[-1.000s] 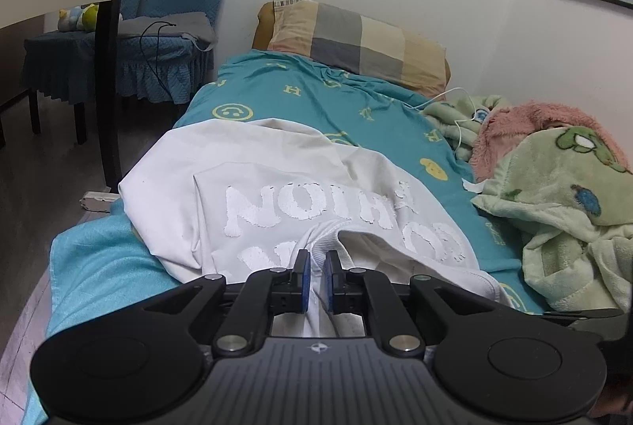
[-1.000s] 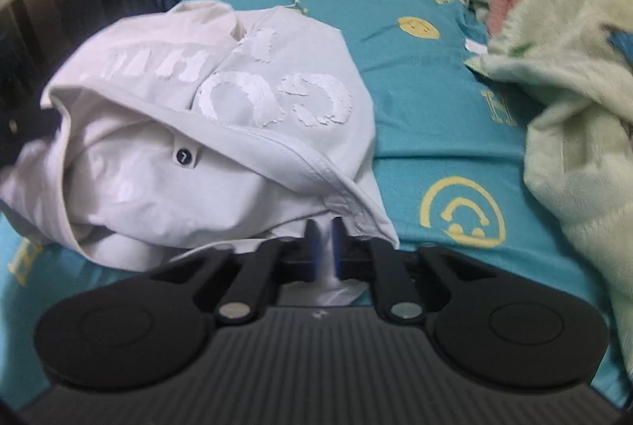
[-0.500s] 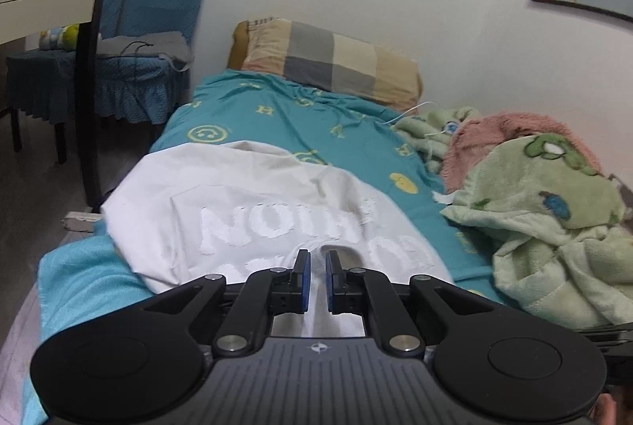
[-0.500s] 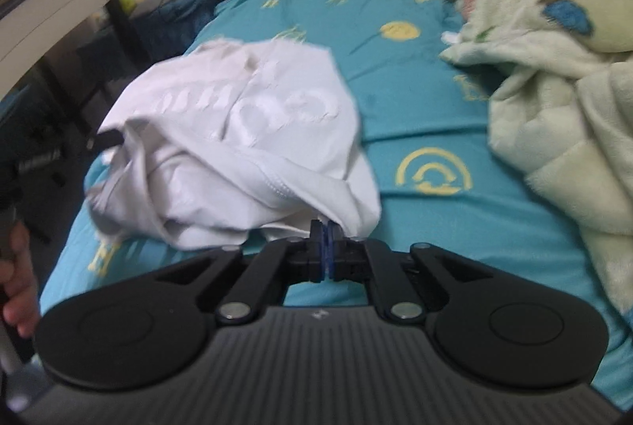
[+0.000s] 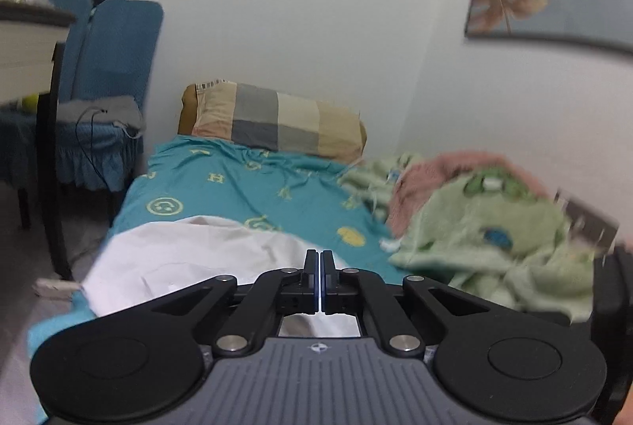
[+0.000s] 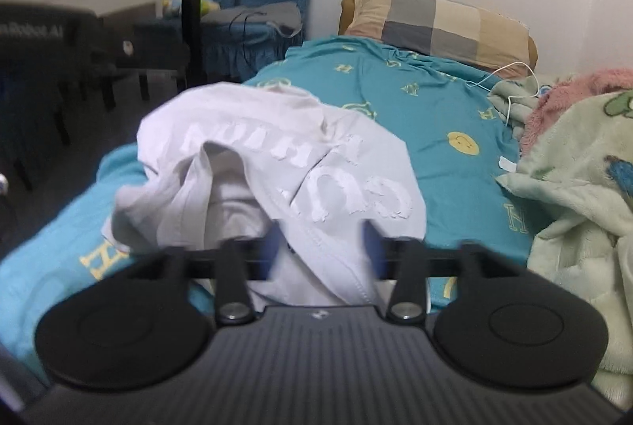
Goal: Fold clothes
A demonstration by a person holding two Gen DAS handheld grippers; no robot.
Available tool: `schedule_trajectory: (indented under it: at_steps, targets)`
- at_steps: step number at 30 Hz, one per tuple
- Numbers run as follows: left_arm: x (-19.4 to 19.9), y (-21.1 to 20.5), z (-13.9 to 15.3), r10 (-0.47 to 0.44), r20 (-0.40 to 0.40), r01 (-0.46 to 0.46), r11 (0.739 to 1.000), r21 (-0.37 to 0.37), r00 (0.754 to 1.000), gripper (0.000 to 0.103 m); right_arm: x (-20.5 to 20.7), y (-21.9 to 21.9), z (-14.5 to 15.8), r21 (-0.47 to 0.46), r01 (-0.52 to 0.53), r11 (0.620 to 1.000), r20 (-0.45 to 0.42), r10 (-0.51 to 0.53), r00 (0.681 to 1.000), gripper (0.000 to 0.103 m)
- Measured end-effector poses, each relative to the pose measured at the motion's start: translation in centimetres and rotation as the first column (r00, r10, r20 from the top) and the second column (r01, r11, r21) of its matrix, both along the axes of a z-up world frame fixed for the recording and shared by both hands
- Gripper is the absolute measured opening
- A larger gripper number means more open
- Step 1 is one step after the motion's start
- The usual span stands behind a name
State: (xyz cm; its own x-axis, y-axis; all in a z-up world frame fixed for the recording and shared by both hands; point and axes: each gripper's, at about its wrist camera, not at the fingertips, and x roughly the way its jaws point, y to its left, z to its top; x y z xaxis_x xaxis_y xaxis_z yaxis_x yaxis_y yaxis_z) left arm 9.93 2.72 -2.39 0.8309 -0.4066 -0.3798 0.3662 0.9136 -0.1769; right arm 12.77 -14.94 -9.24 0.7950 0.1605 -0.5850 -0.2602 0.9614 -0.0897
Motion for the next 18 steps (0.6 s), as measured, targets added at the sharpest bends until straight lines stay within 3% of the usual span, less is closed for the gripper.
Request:
schedule_trajectory:
  at_steps: [4, 7, 8, 9, 10, 11, 13, 18]
  targets:
    - [0.5, -0.8, -1.5, -0.007, -0.046, 0.011, 0.996, 0.087, 0.999, 0.004, 0.9, 0.4, -1.4, -0.056, -0.020, 0.998, -0.040, 0.017, 0.999, 0.056]
    - [1.0, -1.9, -2.4, -0.027, -0.043, 0.034, 0.986, 0.163, 0.999, 0.020, 2.0, 0.0, -2.9, -0.109, 0.014, 0.994, -0.087, -0.024, 0.996, 0.054]
    - [1.1, -2.3, -2.8, -0.033, -0.031, 0.039, 0.979, 0.200, 0.999, 0.022, 2.3, -0.1, -3.4, -0.127, 0.025, 0.992, -0.102, -0.038, 0.994, 0.051]
    - [1.2, -2.8, -3.2, -0.039, -0.019, 0.042, 0.970, 0.238, 0.999, 0.029, 2.5, -0.5, -3.6, -0.123, 0.049, 0.991, -0.107, -0.063, 0.992, 0.034]
    - [1.2, -3.3, -3.5, -0.045, -0.009, 0.046, 0.961, 0.272, 0.999, 0.041, 2.4, -1.1, -3.2, -0.095, 0.074, 0.993, -0.099, -0.083, 0.992, 0.022]
    - [1.3, -3.8, -4.0, -0.056, 0.002, 0.053, 0.952, 0.303, 0.998, 0.053, 2.3, -1.8, -2.7, -0.061, 0.096, 0.993, -0.088, -0.102, 0.991, 0.021]
    - [1.0, -4.7, -4.7, -0.081, 0.035, 0.063, 0.931, 0.359, 0.996, 0.063, 1.7, -2.6, -1.2, 0.008, 0.125, 0.992, -0.044, -0.125, 0.991, 0.016]
    - [1.0, -7.1, -6.2, -0.064, 0.072, 0.027, 0.902, 0.431, 0.995, 0.069, -0.4, -4.1, 2.2, 0.160, 0.150, 0.976, 0.057, -0.161, 0.985, 0.015]
